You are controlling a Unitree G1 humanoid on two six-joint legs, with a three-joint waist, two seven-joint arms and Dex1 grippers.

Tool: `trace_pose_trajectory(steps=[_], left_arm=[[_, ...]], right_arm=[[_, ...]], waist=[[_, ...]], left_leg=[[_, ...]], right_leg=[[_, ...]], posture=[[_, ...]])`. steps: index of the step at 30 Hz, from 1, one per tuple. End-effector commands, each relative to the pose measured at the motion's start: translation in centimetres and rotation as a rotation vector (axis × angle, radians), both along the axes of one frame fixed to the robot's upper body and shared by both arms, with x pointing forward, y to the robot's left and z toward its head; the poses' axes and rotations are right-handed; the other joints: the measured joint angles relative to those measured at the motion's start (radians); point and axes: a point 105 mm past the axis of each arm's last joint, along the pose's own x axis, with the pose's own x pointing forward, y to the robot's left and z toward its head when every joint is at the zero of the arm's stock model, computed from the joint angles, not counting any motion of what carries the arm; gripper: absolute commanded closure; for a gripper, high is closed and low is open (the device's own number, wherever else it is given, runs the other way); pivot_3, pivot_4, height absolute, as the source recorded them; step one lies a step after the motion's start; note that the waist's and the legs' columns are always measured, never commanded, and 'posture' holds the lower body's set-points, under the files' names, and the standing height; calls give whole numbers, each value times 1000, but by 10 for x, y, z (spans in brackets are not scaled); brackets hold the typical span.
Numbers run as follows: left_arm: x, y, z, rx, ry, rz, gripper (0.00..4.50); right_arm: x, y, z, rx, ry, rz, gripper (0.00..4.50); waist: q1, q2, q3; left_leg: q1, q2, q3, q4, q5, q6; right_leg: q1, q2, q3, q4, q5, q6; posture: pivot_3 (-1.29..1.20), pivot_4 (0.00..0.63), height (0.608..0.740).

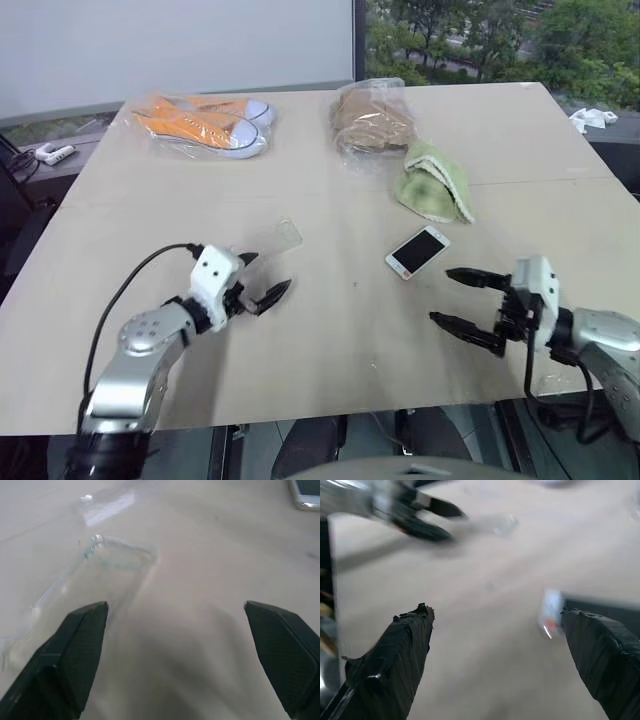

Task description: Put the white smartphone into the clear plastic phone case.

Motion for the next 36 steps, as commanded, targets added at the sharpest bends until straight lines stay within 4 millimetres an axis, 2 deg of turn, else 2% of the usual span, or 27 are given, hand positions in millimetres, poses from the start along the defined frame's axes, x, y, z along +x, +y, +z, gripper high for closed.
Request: trace_pose_trajectory(steps=[1,6,12,13,14,20,22,26,32,36], left_arm=[[12,9,-5,48,15,-19,0],[23,21,-12,74,59,-29,0],[31,32,-20,88,100,-28,0],[31,32,-21,87,104,-34,520],[32,32,-21,87,106,-38,741],[32,27,-20,83,109,-54,3242],[31,25,-18,77,108,-61,4348],[29,20,-12,53,106,-74,4438],[16,1,3,44,77,-198,4438],[-3,-32,14,6,70,-388,4438]], right_arm=[[-10,20,18,31,-45,73,81],[-13,31,29,39,-74,103,81],[0,26,34,-2,-130,2,81],[3,24,33,-15,-137,-23,0],[4,22,33,-19,-139,-34,0],[12,16,30,-60,-133,-114,0],[13,15,29,-61,-123,-120,0],[14,14,28,-65,-120,-128,0],[11,11,28,-61,-112,-106,0],[6,-5,19,-86,-102,-107,0]], waist=[[-2,0,0],[-1,-2,1],[0,-2,1],[-1,-2,1],[-1,-2,1],[-2,-2,1],[-2,-2,1],[-2,-2,1],[-2,-2,1],[3,-3,1]], left_leg=[[0,0,0,0,0,0],[-2,0,0,0,0,0],[-1,0,0,0,0,0],[-1,0,0,0,0,0],[-1,0,0,0,0,0],[0,0,0,0,0,0],[-1,0,0,0,0,0],[-1,0,0,0,0,0],[-1,0,0,0,0,0],[-2,0,0,0,0,0]], right_leg=[[0,0,0,0,0,0],[-2,0,0,-1,0,0],[-2,0,0,1,0,0],[-2,0,0,2,0,0],[-2,0,1,2,0,0],[-2,0,1,3,0,0],[-2,0,1,3,0,0],[-2,0,1,3,0,0],[-2,0,1,2,0,0],[-2,-1,0,1,0,0]], posture=[[0,150,740],[0,150,740],[0,150,740],[0,150,740],[0,150,740],[0,150,740],[0,150,740],[0,150,740],[0,150,740],[0,150,740]])
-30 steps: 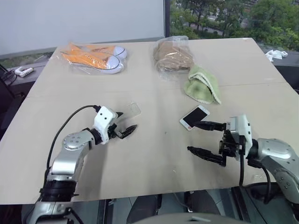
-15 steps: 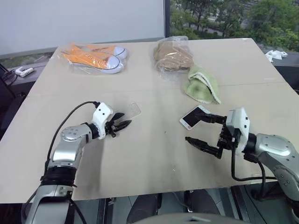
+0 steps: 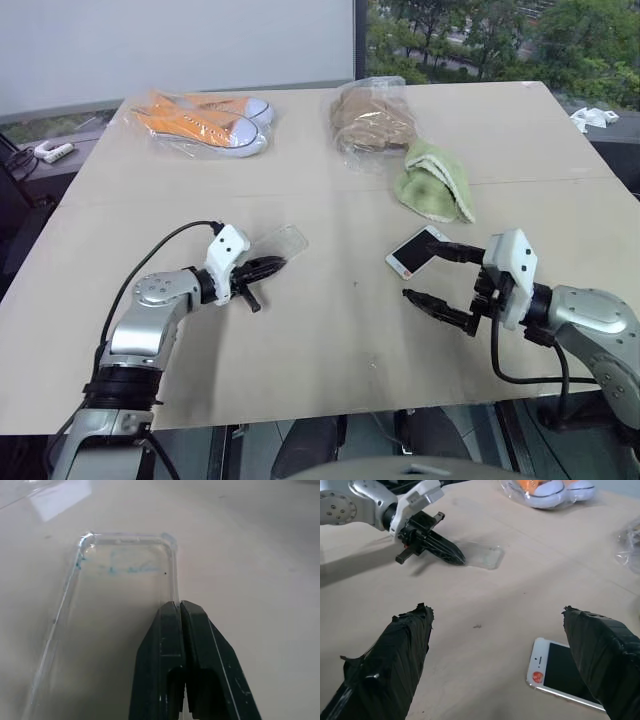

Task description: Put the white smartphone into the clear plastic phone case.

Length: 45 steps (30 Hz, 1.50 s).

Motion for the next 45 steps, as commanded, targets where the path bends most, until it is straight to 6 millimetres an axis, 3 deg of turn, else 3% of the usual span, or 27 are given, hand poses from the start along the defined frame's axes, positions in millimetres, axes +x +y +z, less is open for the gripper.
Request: trace_pose_trajectory(steps=[1,6,11,17,21,26,28,32,37,45], left_arm=[[-18,-32,21,-30,-38,-195,4438],[-41,-58,20,-20,7,-396,4438],[-54,-65,8,39,55,-518,4438],[-52,-68,-1,71,50,-537,4438],[-48,-66,-7,78,51,-500,3222],[-51,-66,-11,50,56,-480,867],[-57,-59,-11,38,68,-474,65],[-62,-43,2,3,54,-431,65],[-68,-22,21,-47,35,-334,65],[-85,-10,40,-40,13,-259,65]], right_arm=[[-5,-18,4,-10,-49,-4,0],[-22,-29,-6,-32,-2,41,0],[-34,-33,-15,-65,31,78,0],[-35,-33,-16,-53,25,75,0],[-35,-33,-16,-49,19,71,0],[-36,-34,-16,-39,41,90,0],[-29,-38,-15,-57,47,77,0],[-10,-51,-19,-197,41,77,0],[50,-64,-15,-250,-3,-27,0],[111,-42,-16,-173,107,106,0]], waist=[[1,0,0],[-5,0,0],[-6,0,0],[-3,0,1],[-2,-1,1],[-3,-1,1],[-7,0,1],[-10,-1,1],[-21,-1,2],[-31,-1,6]], left_leg=[[-1,0,0,0,0,0],[0,0,0,0,0,0],[1,1,1,0,0,0],[1,0,1,0,0,0],[0,0,1,0,0,0],[1,0,1,0,0,0],[1,0,1,0,0,0],[1,1,2,0,0,0],[1,1,2,0,0,0],[-1,1,2,-1,0,0]], right_leg=[[0,0,0,-1,0,0],[0,0,0,0,0,0],[0,1,1,1,0,0],[0,1,1,0,0,0],[0,1,1,0,0,0],[0,1,1,0,0,0],[0,1,1,0,0,0],[0,1,2,1,0,0],[0,1,2,1,0,0],[-3,1,3,0,0,0]], posture=[[0,150,740],[0,150,740],[0,150,740],[0,150,740],[0,150,740],[0,150,740],[0,150,740],[0,150,740],[0,150,740],[0,150,740]])
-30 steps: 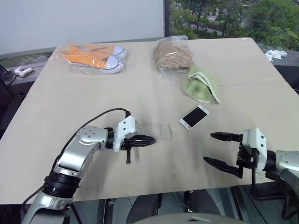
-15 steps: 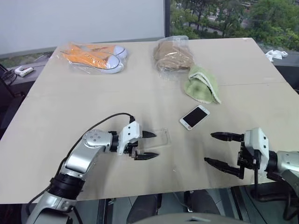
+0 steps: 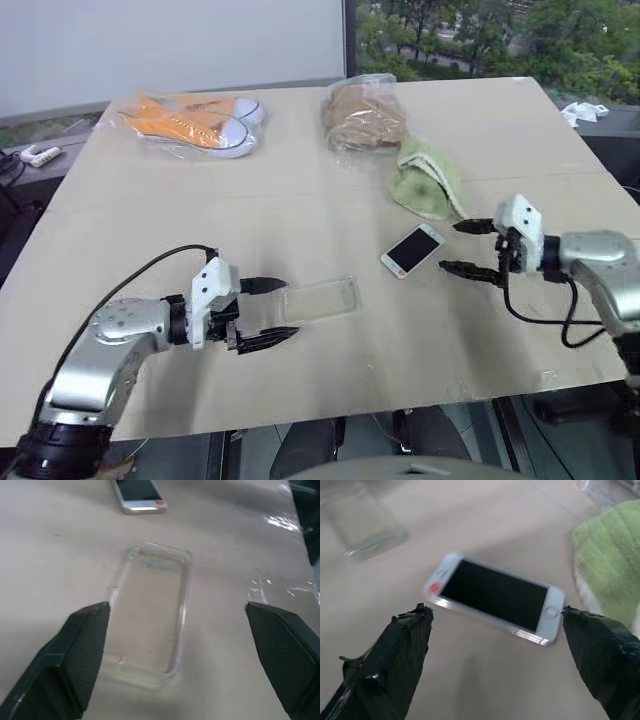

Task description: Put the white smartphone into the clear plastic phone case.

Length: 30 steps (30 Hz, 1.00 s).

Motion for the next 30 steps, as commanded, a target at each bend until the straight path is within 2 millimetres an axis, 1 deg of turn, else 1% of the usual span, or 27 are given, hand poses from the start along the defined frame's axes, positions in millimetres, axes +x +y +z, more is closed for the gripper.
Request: trace_pose_trajectory(steps=[1,2,4,6,8,10,11,14,16,18,22,30], left_arm=[[-7,-5,20,-7,-52,-9,65],[-8,-6,22,-8,-52,-8,65],[-11,-8,26,-13,-58,-8,65],[-15,-11,31,-28,-57,-4,65],[-16,-12,34,-34,-62,8,65],[-17,-14,37,-54,-64,24,65],[-16,-15,38,-61,-65,29,65],[-15,-16,41,-63,-77,48,65],[-11,-14,40,-31,-92,74,65],[-4,-9,41,-7,-122,118,65],[7,-2,42,35,-171,178,65],[11,-10,39,28,-168,149,65]], right_arm=[[18,9,5,24,64,79,0],[21,12,5,31,80,94,0],[34,19,5,58,121,84,0],[46,35,4,70,174,89,0],[54,44,2,72,215,76,0],[65,45,-5,20,217,10,0],[68,44,-7,6,209,-4,0],[75,39,-20,-71,243,-78,0],[72,29,-34,-181,284,-93,0],[64,23,-40,-225,341,-49,0],[52,12,-38,-225,423,7,0],[27,-12,-43,-222,522,73,0]], waist=[[-2,0,2],[-2,0,2],[0,1,2],[-1,1,2],[-4,1,3],[-5,1,3],[-2,1,3],[0,2,3],[-3,2,2],[1,2,2],[11,1,2],[8,1,1]], left_leg=[[0,0,1,0,0,0],[0,0,1,0,0,0],[0,0,1,-1,0,0],[-1,0,1,-1,0,0],[-1,0,2,-1,0,0],[-1,0,2,-2,0,0],[-1,0,2,-2,0,0],[-3,-1,2,-1,0,0],[-3,-1,3,-1,0,0],[-1,-1,3,-1,0,-1],[-1,-1,1,0,0,-1],[-2,-1,1,-1,0,-1]], right_leg=[[0,0,1,0,0,0],[-1,0,1,0,0,0],[-1,0,1,0,0,0],[-2,0,1,0,0,0],[-3,0,2,1,0,0],[-3,0,2,1,0,0],[-4,0,3,1,0,0],[-6,0,2,1,0,0],[-6,0,3,1,0,0],[-5,0,3,2,0,0],[-4,0,0,3,0,0],[-4,-1,0,1,0,0]], posture=[[0,150,740],[0,150,740],[0,150,740],[0,150,740],[0,150,740],[0,150,740],[0,150,740],[0,150,740],[0,150,740],[0,150,740],[0,150,740],[0,150,740]])
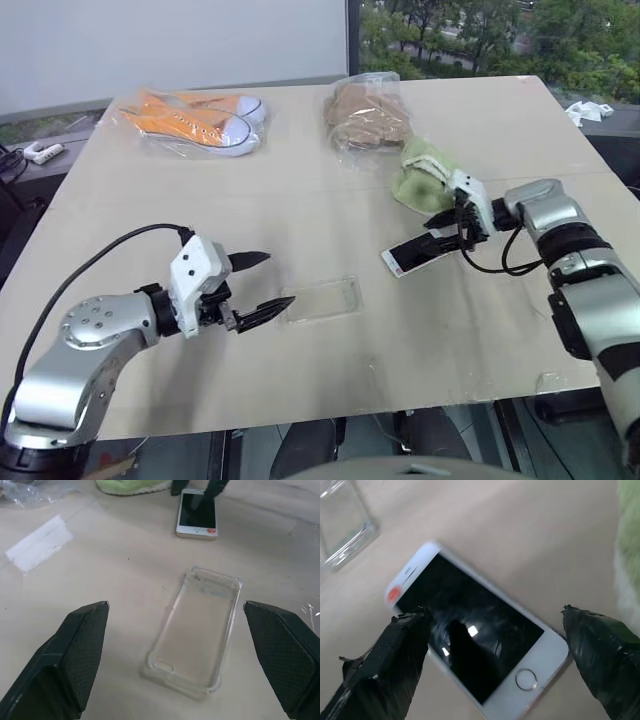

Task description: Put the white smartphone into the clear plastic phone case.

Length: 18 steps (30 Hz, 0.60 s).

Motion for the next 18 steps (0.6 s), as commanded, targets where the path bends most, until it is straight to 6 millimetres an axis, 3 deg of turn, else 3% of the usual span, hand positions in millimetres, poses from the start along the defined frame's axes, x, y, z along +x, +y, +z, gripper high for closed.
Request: trace_pose_trajectory(steps=[1,7,11,18], left_arm=[[-1,-6,3,-5,-19,-36,65],[-3,-10,2,5,-1,-84,65],[-6,-13,0,17,17,-128,65],[-6,-15,-4,49,29,-180,65]], right_arm=[[-24,-23,-23,-45,135,9,0],[-50,-28,-22,-54,45,115,0],[-50,-23,-28,-115,-189,137,0],[-46,-18,-37,-135,-243,42,0]], waist=[[1,0,0],[19,0,-1],[19,-1,-1],[4,-1,-1]], left_leg=[[0,0,0,0,0,0],[0,0,-1,0,0,0],[0,0,0,0,0,0],[2,1,1,0,0,0]], right_leg=[[0,0,0,0,0,0],[0,0,-1,0,0,0],[0,0,-1,0,0,0],[1,1,1,1,0,0]], posture=[[0,150,740],[0,150,740],[0,150,740],[0,150,740]])
